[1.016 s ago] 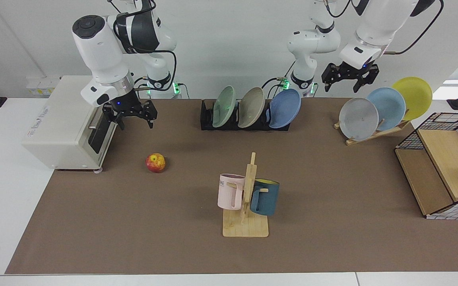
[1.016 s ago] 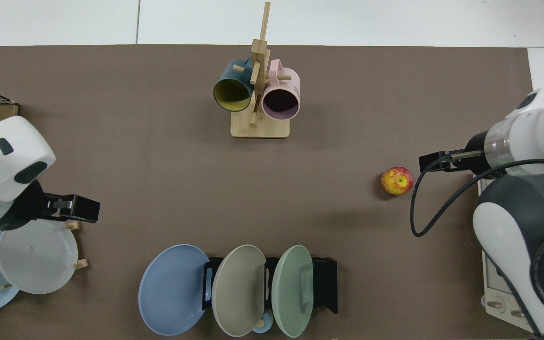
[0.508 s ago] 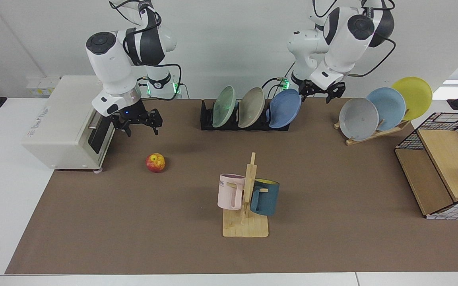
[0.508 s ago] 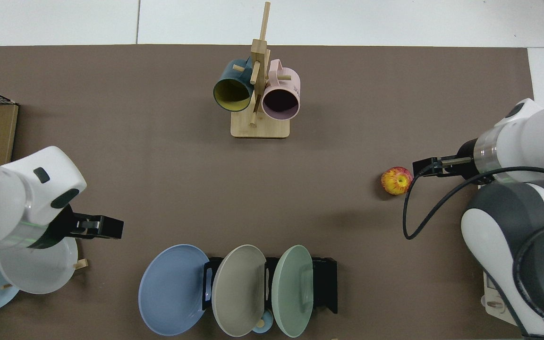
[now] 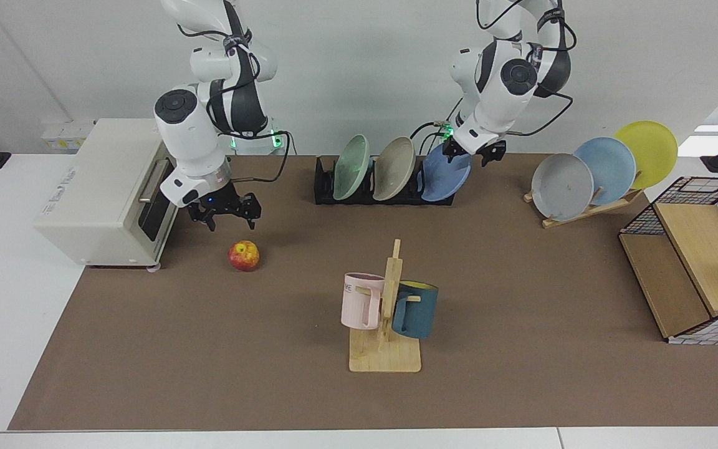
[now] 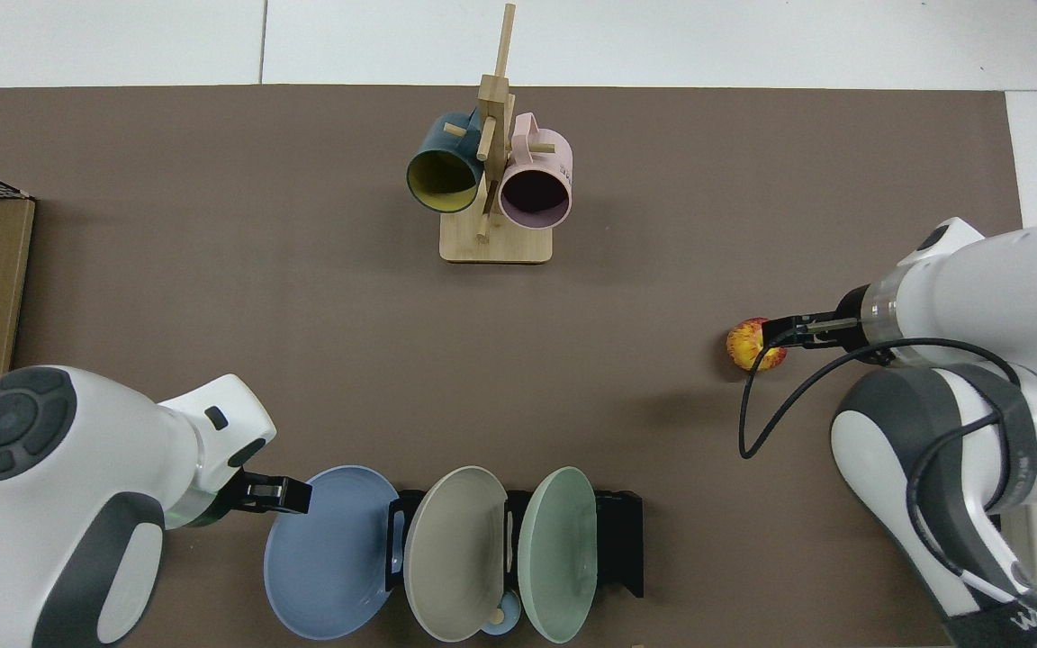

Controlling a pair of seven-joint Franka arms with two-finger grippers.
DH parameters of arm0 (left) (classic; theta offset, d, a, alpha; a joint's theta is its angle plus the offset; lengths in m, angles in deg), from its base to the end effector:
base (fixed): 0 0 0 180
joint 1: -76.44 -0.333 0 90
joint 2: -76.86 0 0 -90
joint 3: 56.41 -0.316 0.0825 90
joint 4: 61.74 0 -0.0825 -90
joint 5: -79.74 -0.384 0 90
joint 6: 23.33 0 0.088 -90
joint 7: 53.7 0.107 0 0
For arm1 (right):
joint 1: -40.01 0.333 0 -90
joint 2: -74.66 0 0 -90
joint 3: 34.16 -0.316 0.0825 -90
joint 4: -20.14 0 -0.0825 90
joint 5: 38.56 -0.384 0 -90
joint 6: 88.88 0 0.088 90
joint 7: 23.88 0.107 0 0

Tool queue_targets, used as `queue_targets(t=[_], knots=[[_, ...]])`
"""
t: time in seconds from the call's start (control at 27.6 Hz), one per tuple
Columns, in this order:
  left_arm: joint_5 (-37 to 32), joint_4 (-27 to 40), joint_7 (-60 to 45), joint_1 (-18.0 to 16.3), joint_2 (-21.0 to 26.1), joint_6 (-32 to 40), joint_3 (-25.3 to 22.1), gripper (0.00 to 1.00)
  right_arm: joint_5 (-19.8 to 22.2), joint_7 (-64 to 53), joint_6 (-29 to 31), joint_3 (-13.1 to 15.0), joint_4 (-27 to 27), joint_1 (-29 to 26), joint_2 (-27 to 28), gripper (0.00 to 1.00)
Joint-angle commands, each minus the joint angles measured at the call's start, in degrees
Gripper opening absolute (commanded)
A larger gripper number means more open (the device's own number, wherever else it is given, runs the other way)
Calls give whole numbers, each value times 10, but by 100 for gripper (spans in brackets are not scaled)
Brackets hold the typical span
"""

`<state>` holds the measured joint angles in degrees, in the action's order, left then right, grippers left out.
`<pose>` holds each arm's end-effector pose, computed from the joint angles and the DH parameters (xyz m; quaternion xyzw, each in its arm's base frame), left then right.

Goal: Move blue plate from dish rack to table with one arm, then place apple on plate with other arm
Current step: 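Grasp the apple with the right gripper while the left gripper reaches the plate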

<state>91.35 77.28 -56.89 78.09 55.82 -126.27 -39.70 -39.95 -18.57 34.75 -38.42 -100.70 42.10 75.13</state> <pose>0.3748 -0.1439 0.4177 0.9867 -0.0787 -0.1407 0.0187 0.5448 0.0616 0.4159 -0.9997 -0.0026 -0.0191 0.0125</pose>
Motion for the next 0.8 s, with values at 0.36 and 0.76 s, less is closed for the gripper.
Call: queue_targets(t=[0.36, 0.76], knots=[[30, 33, -34, 9, -27, -16, 39, 68, 7, 49, 86, 0, -10, 2, 66, 100], [20, 6, -35, 3, -16, -16, 39, 3, 19, 51, 99, 0, -11, 1, 97, 100]])
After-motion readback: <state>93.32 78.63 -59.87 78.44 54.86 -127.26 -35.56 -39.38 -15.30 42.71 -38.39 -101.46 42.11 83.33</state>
